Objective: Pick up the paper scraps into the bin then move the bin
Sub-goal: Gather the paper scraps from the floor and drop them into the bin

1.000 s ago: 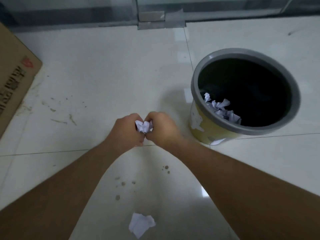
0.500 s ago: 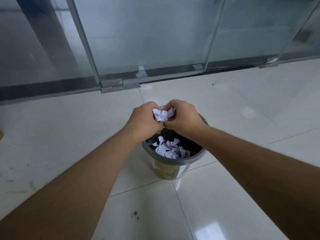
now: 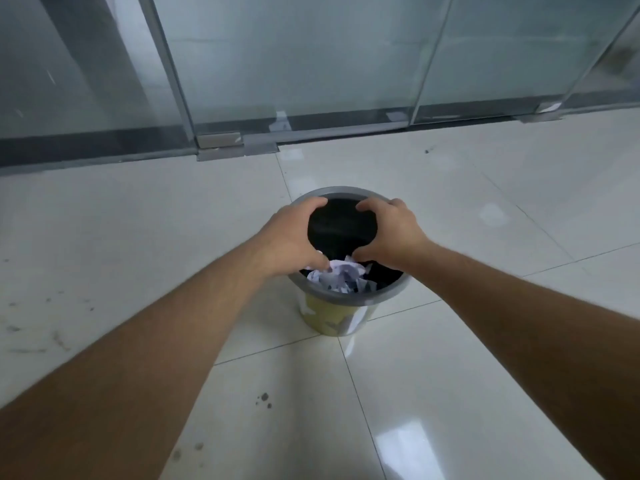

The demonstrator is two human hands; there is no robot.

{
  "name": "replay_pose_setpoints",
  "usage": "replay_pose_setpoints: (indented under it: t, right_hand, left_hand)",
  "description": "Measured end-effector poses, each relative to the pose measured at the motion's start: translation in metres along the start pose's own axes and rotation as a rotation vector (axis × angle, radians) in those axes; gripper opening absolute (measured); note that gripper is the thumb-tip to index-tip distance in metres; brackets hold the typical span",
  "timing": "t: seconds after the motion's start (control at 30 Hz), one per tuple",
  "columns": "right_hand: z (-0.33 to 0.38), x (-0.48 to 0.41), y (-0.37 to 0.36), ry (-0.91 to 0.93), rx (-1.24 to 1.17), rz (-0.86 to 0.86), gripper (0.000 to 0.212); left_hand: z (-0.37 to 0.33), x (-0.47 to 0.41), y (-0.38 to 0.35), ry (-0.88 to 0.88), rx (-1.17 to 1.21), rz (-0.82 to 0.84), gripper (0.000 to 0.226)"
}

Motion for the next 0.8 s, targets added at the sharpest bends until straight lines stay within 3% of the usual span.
replay_pose_setpoints:
  t: [0.17,0.3,0.4,0.57,0.7,0.8]
  right_hand:
    - [0.040,0.015,-0.018,0.152,-0.065,0.029,0.081]
    - [0.090,0.046,-0.058,0.349,-0.224,0.045,0.069]
    - [0.111,0.073,-0.106,0.442,-0.231,0.176,0.065]
    - [0.096,0.120,-0.192,0.343,-0.170,0.475,0.069]
    - [0.075,0.150,-0.229,0.279,-0.082,0.618,0.073]
    - [0.067,0.161,-0.238,0.256,-0.036,0.654,0.075]
  left_hand:
    - [0.066,0.058,0.027,0.149,0.013,-0.067,0.086]
    - [0.160,0.138,-0.007,0.341,-0.066,0.103,0.080]
    - [0.221,0.197,-0.049,0.460,-0.159,0.238,0.086]
    - [0.283,0.263,-0.118,0.619,-0.337,0.366,0.084]
    - [0.302,0.280,-0.150,0.585,-0.394,0.170,0.039]
    - [0.304,0.279,-0.155,0.537,-0.281,0.018,0.013]
Point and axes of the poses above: each hand's wrist, its own x-axis away from the middle knuckle, its own y-axis out of the back of the hand, z = x × y, the point moved 1 cm from there along -x, towards the middle knuckle, and after that the axes turned 12 degrees about x, right-handed, at the moved point
